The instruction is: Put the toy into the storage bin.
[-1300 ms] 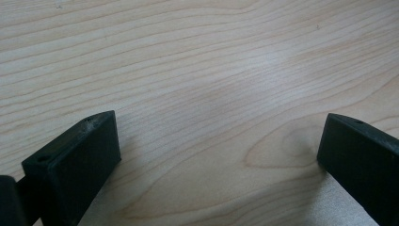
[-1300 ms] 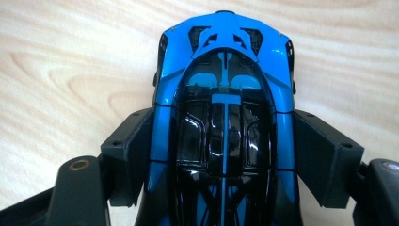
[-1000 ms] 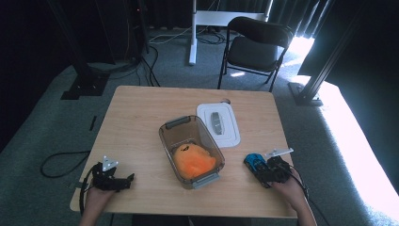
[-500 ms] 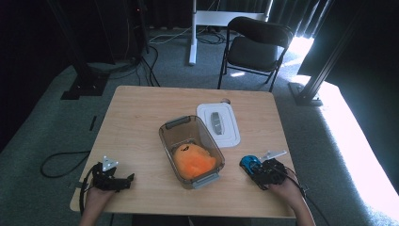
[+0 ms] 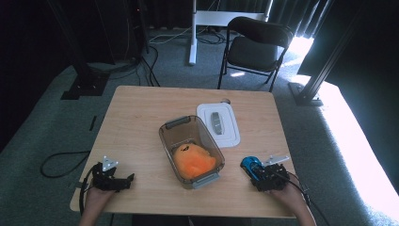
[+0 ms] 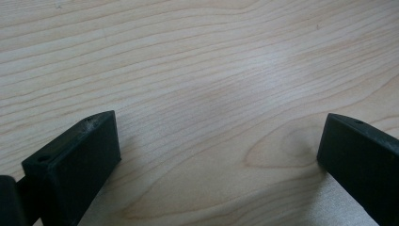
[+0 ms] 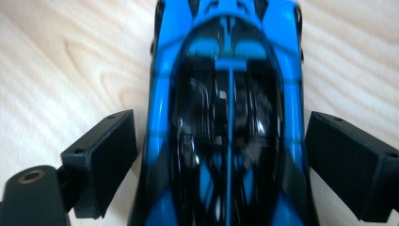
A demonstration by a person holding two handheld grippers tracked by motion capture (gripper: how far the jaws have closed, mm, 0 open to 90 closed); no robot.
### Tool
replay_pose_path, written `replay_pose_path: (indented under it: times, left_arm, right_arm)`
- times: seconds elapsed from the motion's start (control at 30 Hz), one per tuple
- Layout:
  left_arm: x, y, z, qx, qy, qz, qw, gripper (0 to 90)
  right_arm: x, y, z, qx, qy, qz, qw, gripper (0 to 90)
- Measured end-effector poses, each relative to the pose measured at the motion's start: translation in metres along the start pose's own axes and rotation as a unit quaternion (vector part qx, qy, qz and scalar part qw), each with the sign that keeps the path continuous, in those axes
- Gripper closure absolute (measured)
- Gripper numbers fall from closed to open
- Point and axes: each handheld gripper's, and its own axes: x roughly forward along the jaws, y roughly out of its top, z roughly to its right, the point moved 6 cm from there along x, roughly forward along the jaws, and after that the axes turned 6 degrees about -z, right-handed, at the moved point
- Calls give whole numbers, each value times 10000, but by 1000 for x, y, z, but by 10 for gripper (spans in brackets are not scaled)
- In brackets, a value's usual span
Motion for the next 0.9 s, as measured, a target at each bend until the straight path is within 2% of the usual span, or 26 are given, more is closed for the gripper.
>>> replay_pose_path:
  times: [0.07, 0.1, 0.13, 0.23, 0.33, 0.5, 0.53, 0.57, 0.6, 0.63, 0.8, 0.9]
  left_arm:
    - [0, 0, 0, 0, 1, -1, 10000, 2]
    - [0, 0, 0, 2, -1, 0, 10000, 2]
    - [0, 0, 0, 2, 0, -1, 10000, 2]
    - [0, 0, 0, -1, -1, 1, 10000, 2]
    - [0, 0, 0, 0, -1, 0, 10000, 2]
    - [0, 0, 0, 2, -2, -1, 10000, 2]
    - [0, 0, 0, 2, -1, -1, 10000, 2]
    - [0, 0, 0, 2, -1, -1, 10000, 2]
    - [0, 0, 0, 2, -1, -1, 10000, 2]
    - [0, 0, 0, 2, -2, 0, 10000, 2]
    - [0, 0, 0, 2, -1, 0, 10000, 2]
    - [0, 0, 0, 1, -1, -1, 10000, 2]
  right_arm:
    - [-2, -3, 2, 36, -8, -103, 9999, 110]
    - [-2, -3, 2, 36, -8, -103, 9999, 110]
    - [-4, -5, 4, 8, -1, -49, 10000, 150]
    - [-6, -8, 3, -1, 9, -13, 10000, 161]
    - [-9, -12, 3, 104, -25, -139, 9998, 161]
    - [-13, -18, 2, 206, 68, -159, 9996, 160]
    - [-13, -18, 2, 219, 51, -163, 9996, 182]
    - [-14, -19, 2, 189, 43, -139, 9997, 222]
    - [-14, -19, 2, 189, 43, -139, 9997, 222]
    - [-15, -18, 0, 54, 67, -82, 9999, 238]
    - [-17, -12, 3, 9, 145, -29, 9999, 240]
    - [-26, -5, 11, -111, 321, 88, 9994, 240]
